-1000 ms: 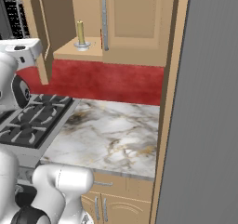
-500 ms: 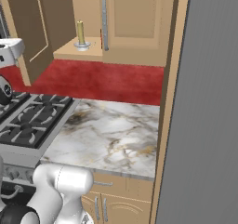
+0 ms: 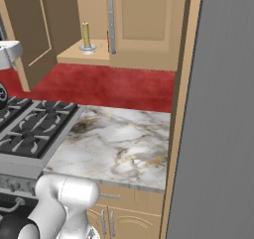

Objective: Get the candle and the beer from the cabinet and move them to the dining counter.

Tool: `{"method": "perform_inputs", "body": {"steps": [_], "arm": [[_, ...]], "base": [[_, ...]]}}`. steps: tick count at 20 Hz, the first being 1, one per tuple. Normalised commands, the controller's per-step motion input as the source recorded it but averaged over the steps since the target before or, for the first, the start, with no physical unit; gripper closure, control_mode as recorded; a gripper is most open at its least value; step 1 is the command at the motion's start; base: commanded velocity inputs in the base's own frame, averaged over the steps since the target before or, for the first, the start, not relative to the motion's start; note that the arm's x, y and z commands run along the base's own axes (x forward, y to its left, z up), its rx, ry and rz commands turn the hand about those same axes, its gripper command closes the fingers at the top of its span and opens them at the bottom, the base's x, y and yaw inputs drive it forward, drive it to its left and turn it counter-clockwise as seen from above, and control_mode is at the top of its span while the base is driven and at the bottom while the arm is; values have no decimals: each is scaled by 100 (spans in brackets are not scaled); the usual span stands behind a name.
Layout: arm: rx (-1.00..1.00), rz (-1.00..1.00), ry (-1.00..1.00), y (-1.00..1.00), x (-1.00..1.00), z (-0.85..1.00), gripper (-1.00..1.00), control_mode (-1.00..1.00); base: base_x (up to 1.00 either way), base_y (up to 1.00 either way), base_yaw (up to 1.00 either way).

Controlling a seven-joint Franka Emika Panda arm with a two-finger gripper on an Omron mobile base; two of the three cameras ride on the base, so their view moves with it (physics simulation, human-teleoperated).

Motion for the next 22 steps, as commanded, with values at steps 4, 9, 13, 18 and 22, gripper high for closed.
{"method": "perform_inputs", "body": {"steps": [4, 9, 13, 18, 22], "arm": [[0, 3, 0, 3, -4, 0, -100, -100], [0, 1, 0, 0, -52, 0, -100, -100], [0, 0, 0, 0, -94, 0, -100, -100], [0, -7, 0, 0, -94, 2, -100, -100], [0, -11, 0, 0, -99, 1, -100, -100]], "base": [[0, 0, 0], [0, 0, 0], [0, 0, 0], [0, 0, 0], [0, 0, 0]]}}
